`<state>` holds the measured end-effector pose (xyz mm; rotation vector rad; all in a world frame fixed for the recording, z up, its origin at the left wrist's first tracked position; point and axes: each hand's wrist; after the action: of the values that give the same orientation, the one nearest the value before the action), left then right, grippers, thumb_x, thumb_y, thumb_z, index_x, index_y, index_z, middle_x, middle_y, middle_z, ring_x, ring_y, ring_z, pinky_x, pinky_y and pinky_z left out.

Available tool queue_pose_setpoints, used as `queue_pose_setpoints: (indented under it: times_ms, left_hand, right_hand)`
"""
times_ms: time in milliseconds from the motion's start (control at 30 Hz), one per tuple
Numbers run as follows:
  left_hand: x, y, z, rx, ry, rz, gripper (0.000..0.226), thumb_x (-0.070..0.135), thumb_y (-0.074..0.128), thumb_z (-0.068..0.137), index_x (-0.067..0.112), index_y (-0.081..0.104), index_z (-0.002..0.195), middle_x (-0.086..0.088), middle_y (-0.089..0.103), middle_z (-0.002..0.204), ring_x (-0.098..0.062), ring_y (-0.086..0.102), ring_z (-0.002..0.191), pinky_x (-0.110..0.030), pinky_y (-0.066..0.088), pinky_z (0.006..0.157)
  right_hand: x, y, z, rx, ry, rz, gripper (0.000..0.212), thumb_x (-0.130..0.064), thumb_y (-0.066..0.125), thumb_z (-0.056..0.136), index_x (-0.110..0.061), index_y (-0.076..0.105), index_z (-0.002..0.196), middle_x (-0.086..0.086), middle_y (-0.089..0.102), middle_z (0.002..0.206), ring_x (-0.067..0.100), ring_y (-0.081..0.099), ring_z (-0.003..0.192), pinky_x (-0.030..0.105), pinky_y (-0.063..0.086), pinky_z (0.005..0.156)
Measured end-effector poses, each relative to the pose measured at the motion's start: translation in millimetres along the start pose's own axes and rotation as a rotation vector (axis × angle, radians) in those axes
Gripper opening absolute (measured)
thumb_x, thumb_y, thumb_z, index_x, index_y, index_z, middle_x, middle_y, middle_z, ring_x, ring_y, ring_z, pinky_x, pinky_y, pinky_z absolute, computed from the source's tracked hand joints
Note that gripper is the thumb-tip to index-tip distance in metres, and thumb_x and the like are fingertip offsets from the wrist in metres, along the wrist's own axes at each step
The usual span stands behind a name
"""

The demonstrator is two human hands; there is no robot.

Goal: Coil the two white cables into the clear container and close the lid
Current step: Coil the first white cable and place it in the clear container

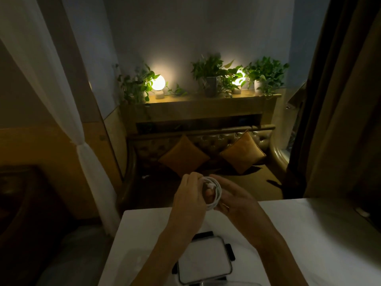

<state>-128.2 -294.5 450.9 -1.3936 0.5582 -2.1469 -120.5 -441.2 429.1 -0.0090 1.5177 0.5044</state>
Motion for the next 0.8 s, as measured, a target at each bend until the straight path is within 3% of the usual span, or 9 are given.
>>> queue_pose_setpoints:
  times_ms: [67,133,167,300,400,533,700,800]
  left_hand:
    - [4,1,-3,0.048,0.073,0.076,0.026,0.032,0.042,0.095,0.011,0.056,0.104,-0.005,0.054,0.100,-0.018,0.055,0.082,-0.034,0.053,0.076]
    - [9,1,-5,0.063,0.124,0.060,0.041,0.043,0.035,0.093,0.011,0.058,0.104,-0.004,0.054,0.096,-0.017,0.055,0.079,-0.030,0.053,0.071]
    - [11,1,-6,0.084,0.131,0.014,0.045,0.045,0.032,0.092,0.011,0.059,0.105,-0.004,0.055,0.095,-0.016,0.056,0.079,-0.027,0.052,0.070]
    - [14,-2,-5,0.100,0.105,-0.172,0.023,0.022,0.041,0.101,0.019,0.059,0.114,0.000,0.058,0.102,-0.005,0.058,0.087,-0.014,0.050,0.075]
    - [16,-8,-4,0.050,0.029,-0.313,0.027,0.028,0.043,0.099,0.022,0.058,0.120,0.004,0.059,0.109,0.002,0.058,0.097,-0.004,0.047,0.078]
    - [11,-18,0,-0.040,-0.024,-0.495,0.031,0.031,0.049,0.095,0.023,0.060,0.123,0.004,0.062,0.117,-0.001,0.061,0.105,-0.010,0.052,0.084]
    - [9,-15,-3,0.068,0.026,-0.364,0.029,0.023,0.045,0.099,0.021,0.054,0.126,0.006,0.056,0.110,0.004,0.057,0.101,-0.002,0.047,0.077]
    - [11,-13,-4,0.096,0.057,-0.328,0.022,0.022,0.044,0.100,0.027,0.055,0.118,0.003,0.055,0.110,0.004,0.056,0.099,0.000,0.045,0.077]
  right_hand:
    - [0,4,-2,0.016,-0.065,-0.014,0.039,-0.012,0.058,0.092,-0.023,0.058,0.129,-0.001,0.071,0.118,0.011,0.068,0.108,0.020,0.056,0.079]
    - [2,8,-4,0.058,-0.195,-0.100,0.047,-0.013,0.063,0.086,-0.029,0.057,0.129,-0.005,0.068,0.120,0.011,0.065,0.111,0.021,0.055,0.081]
    - [2,12,-6,0.091,-0.255,-0.140,0.047,-0.015,0.064,0.086,-0.031,0.057,0.129,-0.007,0.067,0.121,0.011,0.064,0.112,0.020,0.055,0.081]
    - [0,31,-4,0.335,-0.465,-0.307,0.035,-0.027,0.057,0.090,-0.037,0.060,0.124,-0.015,0.067,0.113,-0.002,0.063,0.104,0.008,0.051,0.077]
    - [-1,40,-2,0.498,-0.575,-0.446,0.031,-0.028,0.053,0.090,-0.040,0.059,0.117,-0.015,0.055,0.115,-0.006,0.059,0.102,0.005,0.049,0.077]
    - [-4,42,-6,0.514,-0.637,-0.394,0.028,-0.022,0.054,0.091,-0.036,0.061,0.114,-0.021,0.067,0.110,-0.005,0.063,0.103,0.007,0.050,0.080]
    - [-5,46,-10,0.519,-0.654,-0.399,0.027,-0.021,0.054,0.090,-0.028,0.063,0.115,-0.028,0.068,0.108,-0.005,0.064,0.102,0.006,0.050,0.080]
    - [-4,49,-12,0.533,-0.667,-0.387,0.028,-0.017,0.055,0.090,-0.031,0.063,0.114,-0.030,0.068,0.108,-0.006,0.064,0.103,0.007,0.051,0.081]
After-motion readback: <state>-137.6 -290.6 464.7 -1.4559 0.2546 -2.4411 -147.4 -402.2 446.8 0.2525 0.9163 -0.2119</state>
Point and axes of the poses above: each hand's wrist, its own z-axis towards the middle knuckle, its own y-axis out of the palm, x = y × z
